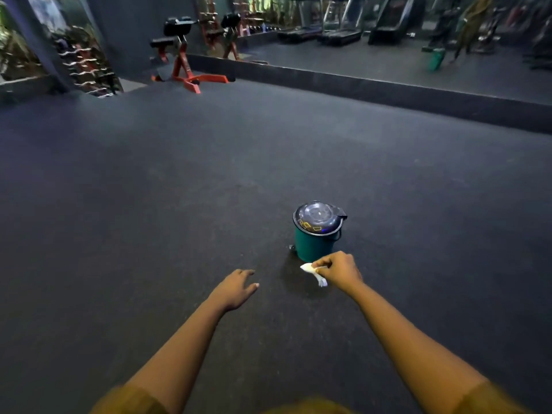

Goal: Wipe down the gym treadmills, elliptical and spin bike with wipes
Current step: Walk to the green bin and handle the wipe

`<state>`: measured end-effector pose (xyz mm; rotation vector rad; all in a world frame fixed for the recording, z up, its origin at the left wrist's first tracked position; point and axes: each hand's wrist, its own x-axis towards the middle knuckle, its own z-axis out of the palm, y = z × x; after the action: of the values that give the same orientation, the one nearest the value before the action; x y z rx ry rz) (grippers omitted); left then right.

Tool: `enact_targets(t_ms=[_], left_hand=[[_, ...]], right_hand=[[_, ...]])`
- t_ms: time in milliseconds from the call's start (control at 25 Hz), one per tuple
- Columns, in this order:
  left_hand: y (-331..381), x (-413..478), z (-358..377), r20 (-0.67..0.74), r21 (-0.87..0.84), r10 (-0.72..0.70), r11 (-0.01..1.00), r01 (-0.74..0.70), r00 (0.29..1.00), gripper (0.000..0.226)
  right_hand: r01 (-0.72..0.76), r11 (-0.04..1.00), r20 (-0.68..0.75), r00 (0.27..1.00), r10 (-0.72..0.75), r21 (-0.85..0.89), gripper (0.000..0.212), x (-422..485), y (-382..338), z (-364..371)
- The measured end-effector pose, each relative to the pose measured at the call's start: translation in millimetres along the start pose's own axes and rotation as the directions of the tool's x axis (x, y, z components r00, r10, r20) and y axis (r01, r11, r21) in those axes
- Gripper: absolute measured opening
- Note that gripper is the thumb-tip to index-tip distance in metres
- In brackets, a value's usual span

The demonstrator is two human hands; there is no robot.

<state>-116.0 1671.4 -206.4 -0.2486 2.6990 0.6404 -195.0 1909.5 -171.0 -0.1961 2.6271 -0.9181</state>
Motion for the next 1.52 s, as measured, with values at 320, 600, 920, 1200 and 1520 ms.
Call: enact_targets(t_ms=[320, 600, 920, 1200, 1520], left_hand=[[-21, 219, -81, 0.121, 0.081, 0.178, 0.979, -0.188, 0.977, 0.054], [-31, 402, -170, 0.195, 0.099, 0.256, 0.955, -0.279, 0.947, 0.053], [-21, 579, -231, 0.374, 0.171, 0.387, 0.864, -0.473, 0.843, 0.053], [5, 663, -246, 0.559, 0.156, 0.478, 0.742, -0.652, 0.678, 0.055], [12, 700, -252, 0.567, 0.089, 0.521, 0.731, -0.676, 0.638, 0.055]], right_hand=[[-0.179, 0.979, -0.095, 0.978, 0.188, 0.097, 0.019, 186, -34, 7], [-0.236, 0.969, -0.095, 0.966, 0.242, 0.069, 0.022, 363, -81, -21], [-0.404, 0.896, -0.223, 0.871, 0.438, 0.183, 0.019, 485, -114, -43], [-0.508, 0.813, -0.298, 0.759, 0.578, 0.284, 0.016, 544, -145, -50], [-0.549, 0.781, -0.315, 0.716, 0.623, 0.297, 0.018, 574, -150, -61]])
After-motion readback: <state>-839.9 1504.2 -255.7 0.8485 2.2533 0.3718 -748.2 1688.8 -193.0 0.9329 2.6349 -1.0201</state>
